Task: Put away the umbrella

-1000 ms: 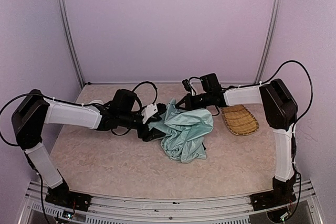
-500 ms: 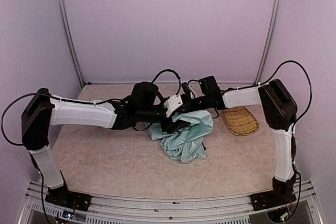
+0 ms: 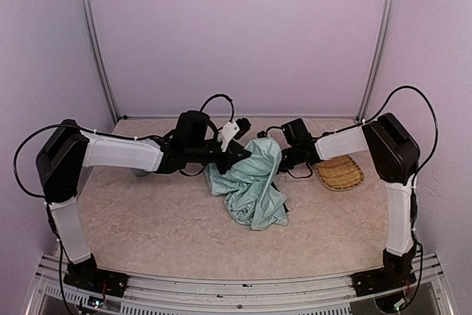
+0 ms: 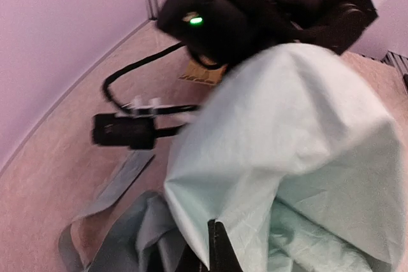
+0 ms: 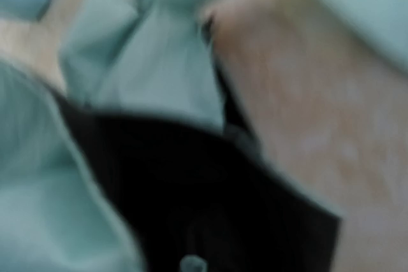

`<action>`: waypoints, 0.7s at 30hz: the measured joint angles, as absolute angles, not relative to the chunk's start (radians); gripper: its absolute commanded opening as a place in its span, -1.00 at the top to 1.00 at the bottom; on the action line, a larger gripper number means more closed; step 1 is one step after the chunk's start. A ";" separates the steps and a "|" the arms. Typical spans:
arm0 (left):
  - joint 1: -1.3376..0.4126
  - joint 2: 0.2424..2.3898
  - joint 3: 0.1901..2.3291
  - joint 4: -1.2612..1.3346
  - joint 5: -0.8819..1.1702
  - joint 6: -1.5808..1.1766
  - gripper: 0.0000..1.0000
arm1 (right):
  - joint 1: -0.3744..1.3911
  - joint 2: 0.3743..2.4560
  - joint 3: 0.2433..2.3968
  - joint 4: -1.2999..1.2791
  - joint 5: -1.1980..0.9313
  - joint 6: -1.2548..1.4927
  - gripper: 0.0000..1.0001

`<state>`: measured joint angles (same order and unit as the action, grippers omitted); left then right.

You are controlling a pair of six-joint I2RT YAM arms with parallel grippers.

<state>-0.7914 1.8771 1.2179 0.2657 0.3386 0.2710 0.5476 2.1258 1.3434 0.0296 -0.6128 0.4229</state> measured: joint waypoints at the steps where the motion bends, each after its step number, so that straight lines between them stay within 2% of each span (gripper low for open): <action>1: -0.755 1.872 1.198 0.283 0.359 0.236 1.00 | 0.548 2.120 1.326 0.024 -0.615 0.414 1.00; 6: -0.594 1.880 1.128 0.337 0.421 0.056 1.00 | 0.541 2.069 1.215 0.016 -0.628 0.385 1.00; 15: -0.562 2.116 1.214 0.287 0.505 -0.090 1.00 | 0.533 1.995 1.080 0.048 -0.649 0.382 1.00; 16: -0.563 2.146 1.238 0.266 0.511 -0.093 1.00 | 0.532 1.993 1.074 0.049 -0.649 0.382 0.95; 21: -0.581 2.218 1.334 0.168 0.504 -0.076 1.00 | 0.525 1.956 1.063 0.019 -0.622 0.364 0.36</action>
<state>-0.5808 2.2177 1.3338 0.1680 0.5037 -0.0765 0.5251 1.9560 1.0626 0.0185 -0.6224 0.3641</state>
